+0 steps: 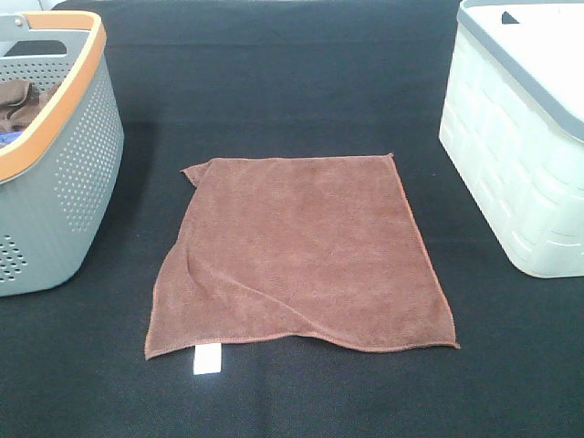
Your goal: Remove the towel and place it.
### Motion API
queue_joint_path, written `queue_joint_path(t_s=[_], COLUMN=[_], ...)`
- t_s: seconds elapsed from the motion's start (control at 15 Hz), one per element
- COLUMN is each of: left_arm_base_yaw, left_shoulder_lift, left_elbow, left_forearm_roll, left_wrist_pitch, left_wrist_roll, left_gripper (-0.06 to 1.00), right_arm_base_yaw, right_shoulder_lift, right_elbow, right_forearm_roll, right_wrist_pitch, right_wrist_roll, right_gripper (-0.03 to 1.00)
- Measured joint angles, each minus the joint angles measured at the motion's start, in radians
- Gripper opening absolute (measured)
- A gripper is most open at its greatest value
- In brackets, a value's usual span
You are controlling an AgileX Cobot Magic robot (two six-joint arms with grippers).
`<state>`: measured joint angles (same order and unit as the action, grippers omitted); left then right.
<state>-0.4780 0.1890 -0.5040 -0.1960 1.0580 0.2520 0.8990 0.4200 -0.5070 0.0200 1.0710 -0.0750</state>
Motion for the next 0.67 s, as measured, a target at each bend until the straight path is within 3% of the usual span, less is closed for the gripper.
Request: queue_joint_path(t_s=[0.13,0.33,0.53,0.67], left_arm_base_yaw=[0.003,0.068,0.266,0.413], left_shoulder_lift=[0.0,0.0,0.0,-0.038], left_elbow=[0.0,0.0,0.0,0.0], left_forearm_roll=[0.0,-0.001,-0.001,-0.001], left_wrist_pitch=[0.0,0.0,0.0,0.001], left_wrist_roll=[0.0,0.0,0.0,0.0], left_gripper=[0.55,0.55,0.55,0.55], right_arm_base_yaw=[0.0,0.0,-0.019,-0.194], right_shoulder_lift=[0.0,0.0,0.0,0.0], right_elbow=[0.0,0.0,0.0,0.0], right_forearm_roll=[0.0,0.0,0.002,0.021], right_wrist_pitch=[0.0,0.0,0.0,-0.001], right_wrist_roll=[0.0,0.0,0.0,0.0], right_gripper=[0.63,0.63,0.63,0.63])
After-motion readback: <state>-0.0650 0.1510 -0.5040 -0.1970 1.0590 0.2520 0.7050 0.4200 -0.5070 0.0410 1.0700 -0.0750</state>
